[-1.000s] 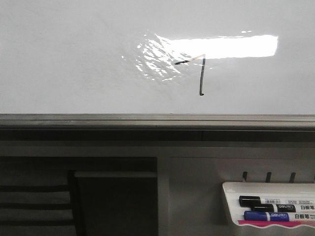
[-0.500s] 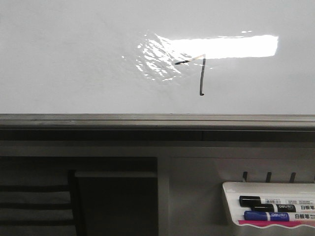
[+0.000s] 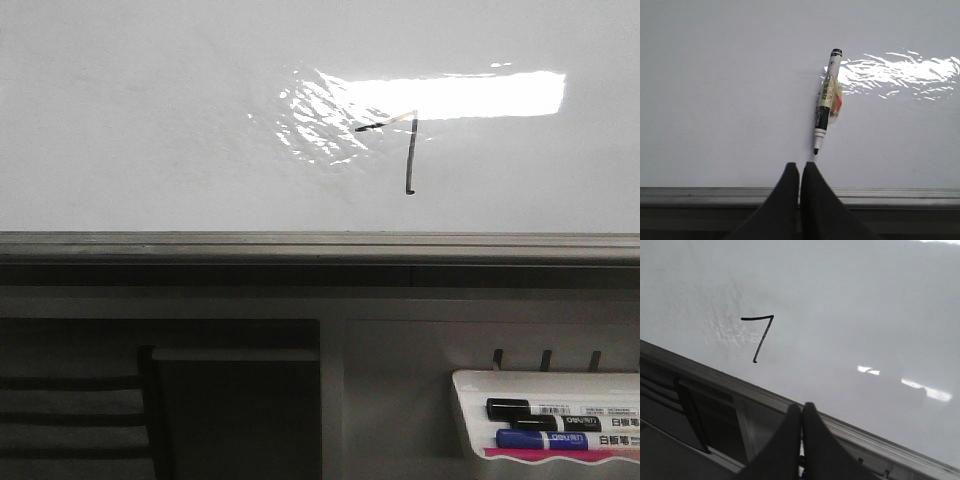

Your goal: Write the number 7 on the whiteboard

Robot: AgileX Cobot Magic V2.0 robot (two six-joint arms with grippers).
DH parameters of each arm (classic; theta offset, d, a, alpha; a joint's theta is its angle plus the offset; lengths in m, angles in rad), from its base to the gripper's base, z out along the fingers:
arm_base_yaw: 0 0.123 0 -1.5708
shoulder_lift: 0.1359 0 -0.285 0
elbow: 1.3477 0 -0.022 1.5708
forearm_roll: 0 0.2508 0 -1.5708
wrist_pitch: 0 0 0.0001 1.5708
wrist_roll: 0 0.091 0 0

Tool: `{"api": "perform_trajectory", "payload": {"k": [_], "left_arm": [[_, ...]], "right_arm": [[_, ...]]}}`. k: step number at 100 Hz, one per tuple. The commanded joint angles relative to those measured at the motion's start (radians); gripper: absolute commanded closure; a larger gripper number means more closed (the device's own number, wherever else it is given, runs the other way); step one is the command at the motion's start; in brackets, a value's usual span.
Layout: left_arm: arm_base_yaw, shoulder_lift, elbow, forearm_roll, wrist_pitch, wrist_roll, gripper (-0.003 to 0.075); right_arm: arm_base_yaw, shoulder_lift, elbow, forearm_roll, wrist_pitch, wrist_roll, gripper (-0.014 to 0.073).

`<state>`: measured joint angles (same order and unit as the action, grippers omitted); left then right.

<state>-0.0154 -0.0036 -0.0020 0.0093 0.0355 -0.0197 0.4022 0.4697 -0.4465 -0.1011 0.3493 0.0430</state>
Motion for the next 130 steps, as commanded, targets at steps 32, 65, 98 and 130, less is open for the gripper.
{"api": "perform_trajectory", "payload": {"k": [32, 65, 98, 130], "left_arm": [[-0.003, -0.03, 0.037, -0.009, -0.084, -0.001, 0.0741], [-0.003, -0.03, 0.037, -0.009, -0.084, -0.001, 0.0741], [-0.003, -0.03, 0.037, -0.009, -0.084, -0.001, 0.0741], [-0.003, -0.03, 0.037, -0.009, -0.084, -0.001, 0.0741]], "right_arm": [[-0.246, -0.266, 0.261, 0.082, -0.356, -0.002, 0.0665], [-0.411, -0.459, 0.488, 0.094, -0.521, -0.002, 0.0665], [-0.427, -0.5, 0.485, 0.094, -0.481, -0.002, 0.0665], [-0.427, -0.5, 0.485, 0.094, -0.481, -0.002, 0.0665]]}}
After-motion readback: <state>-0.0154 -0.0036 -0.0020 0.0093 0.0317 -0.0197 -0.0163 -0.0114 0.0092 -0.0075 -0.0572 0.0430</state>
